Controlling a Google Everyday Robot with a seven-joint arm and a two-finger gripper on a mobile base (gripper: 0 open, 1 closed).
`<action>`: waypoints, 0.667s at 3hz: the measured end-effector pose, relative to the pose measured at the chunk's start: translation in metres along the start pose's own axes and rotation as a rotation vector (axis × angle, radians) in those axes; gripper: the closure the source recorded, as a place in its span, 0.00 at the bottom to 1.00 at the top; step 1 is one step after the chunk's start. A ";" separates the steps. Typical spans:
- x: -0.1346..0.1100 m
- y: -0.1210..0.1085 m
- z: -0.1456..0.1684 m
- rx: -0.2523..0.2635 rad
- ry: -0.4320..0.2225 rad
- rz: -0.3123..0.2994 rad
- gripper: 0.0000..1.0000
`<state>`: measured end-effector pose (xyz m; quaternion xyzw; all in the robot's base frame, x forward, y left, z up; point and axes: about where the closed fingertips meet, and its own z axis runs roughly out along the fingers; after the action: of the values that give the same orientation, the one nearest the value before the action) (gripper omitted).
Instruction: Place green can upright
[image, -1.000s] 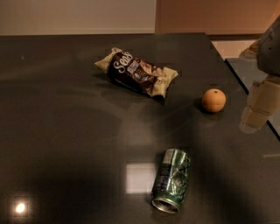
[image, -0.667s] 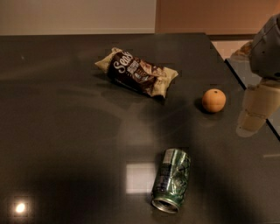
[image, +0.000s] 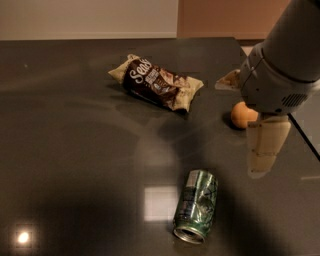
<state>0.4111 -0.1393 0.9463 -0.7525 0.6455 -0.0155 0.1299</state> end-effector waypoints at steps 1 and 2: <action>-0.021 0.008 0.020 -0.064 -0.007 -0.171 0.00; -0.037 0.018 0.033 -0.105 -0.020 -0.343 0.00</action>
Offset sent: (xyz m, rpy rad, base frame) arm -0.0303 0.0549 -0.0514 -0.0996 0.0796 0.5890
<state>0.3936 -0.0995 0.9153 -0.8573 0.5064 0.0038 0.0926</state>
